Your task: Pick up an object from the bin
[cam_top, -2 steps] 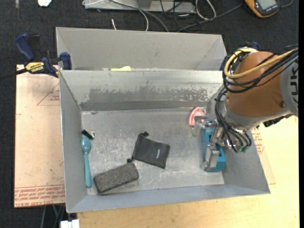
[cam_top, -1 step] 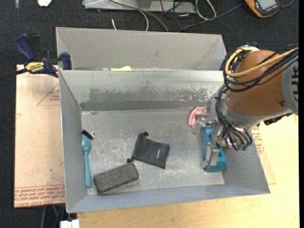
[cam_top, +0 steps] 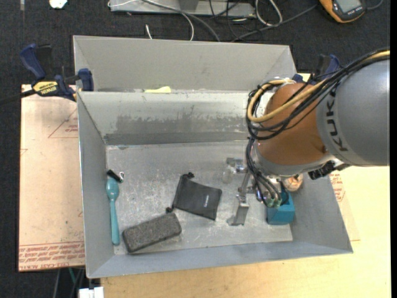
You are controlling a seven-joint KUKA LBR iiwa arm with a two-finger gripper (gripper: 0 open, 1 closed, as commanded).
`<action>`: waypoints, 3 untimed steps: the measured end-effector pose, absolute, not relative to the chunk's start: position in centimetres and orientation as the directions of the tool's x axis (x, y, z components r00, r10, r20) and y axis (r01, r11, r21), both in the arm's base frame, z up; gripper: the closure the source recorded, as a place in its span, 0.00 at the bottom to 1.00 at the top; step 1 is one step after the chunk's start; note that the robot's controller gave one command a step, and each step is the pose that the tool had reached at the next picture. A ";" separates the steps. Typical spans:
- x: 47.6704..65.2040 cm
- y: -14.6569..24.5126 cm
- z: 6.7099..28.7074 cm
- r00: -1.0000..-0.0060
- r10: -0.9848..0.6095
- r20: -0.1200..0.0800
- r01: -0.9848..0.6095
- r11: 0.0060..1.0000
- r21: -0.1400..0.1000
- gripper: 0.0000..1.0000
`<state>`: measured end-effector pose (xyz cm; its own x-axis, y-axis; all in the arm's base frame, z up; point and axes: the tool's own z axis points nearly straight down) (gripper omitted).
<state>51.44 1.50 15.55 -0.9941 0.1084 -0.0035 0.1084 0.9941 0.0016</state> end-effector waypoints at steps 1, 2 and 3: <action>52.5 5.4 14.0 -0.998 -0.065 -0.004 -0.065 0.998 0.000 0.00; 53.5 9.5 14.0 -0.992 0.127 -0.001 0.127 0.992 0.003 0.00; 54.0 8.1 6.9 -0.998 -0.058 -0.005 -0.058 0.998 0.001 0.00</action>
Offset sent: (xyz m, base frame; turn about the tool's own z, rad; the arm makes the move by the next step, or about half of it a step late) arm 0.0216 0.0868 -0.0148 0.0312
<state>53.99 8.08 6.91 -0.9983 -0.0583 -0.0050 -0.0583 0.9983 0.0014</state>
